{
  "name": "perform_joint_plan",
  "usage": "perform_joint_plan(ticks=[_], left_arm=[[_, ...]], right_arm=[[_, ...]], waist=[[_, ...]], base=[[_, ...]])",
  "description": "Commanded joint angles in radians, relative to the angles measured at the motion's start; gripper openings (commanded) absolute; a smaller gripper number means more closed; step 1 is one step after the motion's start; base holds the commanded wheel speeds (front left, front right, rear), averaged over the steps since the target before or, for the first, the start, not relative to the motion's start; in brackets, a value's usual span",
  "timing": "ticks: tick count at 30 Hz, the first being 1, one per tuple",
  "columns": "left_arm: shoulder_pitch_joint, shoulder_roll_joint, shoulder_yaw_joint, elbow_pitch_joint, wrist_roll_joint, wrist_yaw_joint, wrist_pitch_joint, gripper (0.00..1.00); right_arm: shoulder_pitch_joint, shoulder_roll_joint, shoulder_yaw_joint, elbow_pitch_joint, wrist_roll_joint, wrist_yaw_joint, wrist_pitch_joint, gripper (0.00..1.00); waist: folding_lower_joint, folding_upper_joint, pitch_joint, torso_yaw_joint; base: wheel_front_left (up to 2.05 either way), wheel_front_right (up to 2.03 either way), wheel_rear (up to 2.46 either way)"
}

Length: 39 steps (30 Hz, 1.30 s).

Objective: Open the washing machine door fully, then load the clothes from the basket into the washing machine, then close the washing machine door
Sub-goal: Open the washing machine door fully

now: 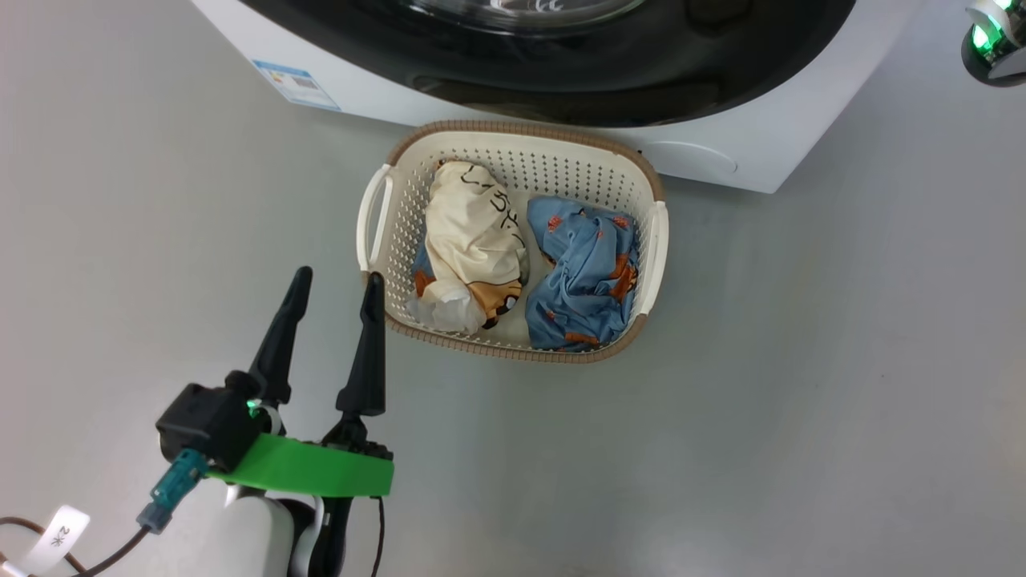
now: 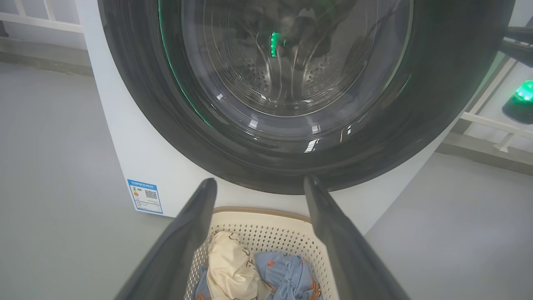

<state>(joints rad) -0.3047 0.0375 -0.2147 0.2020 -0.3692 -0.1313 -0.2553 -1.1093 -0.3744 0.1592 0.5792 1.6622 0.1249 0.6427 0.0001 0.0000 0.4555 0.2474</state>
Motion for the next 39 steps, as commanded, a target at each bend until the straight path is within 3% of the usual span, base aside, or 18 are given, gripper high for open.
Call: perform_joint_plan(ticks=[1, 20, 39], left_arm=[[-0.013, 0.013, 0.037, -0.035, -0.006, 0.001, -0.006, 1.0], [-0.019, 0.013, 0.036, -0.073, -0.023, 0.001, -0.006, 1.0], [0.04, 0.013, 0.044, -0.07, -0.009, 0.001, -0.006, 1.0]], right_arm=[[-0.027, 0.01, 0.01, -0.016, -0.022, 0.006, 0.01, 0.0], [-0.024, 0.031, 0.072, -0.02, -0.075, 0.006, 0.086, 0.0], [0.142, 0.081, 0.132, -0.102, -0.064, 0.006, 0.168, 0.0]], waist=[[-0.0001, 0.0, 0.018, 0.008], [-0.0001, 0.0, 0.011, 0.022], [-0.0001, 0.0, -0.116, 0.005]], base=[[0.0, 0.0, 0.0], [0.0, 0.0, 0.0], [0.0, 0.0, 0.0]])
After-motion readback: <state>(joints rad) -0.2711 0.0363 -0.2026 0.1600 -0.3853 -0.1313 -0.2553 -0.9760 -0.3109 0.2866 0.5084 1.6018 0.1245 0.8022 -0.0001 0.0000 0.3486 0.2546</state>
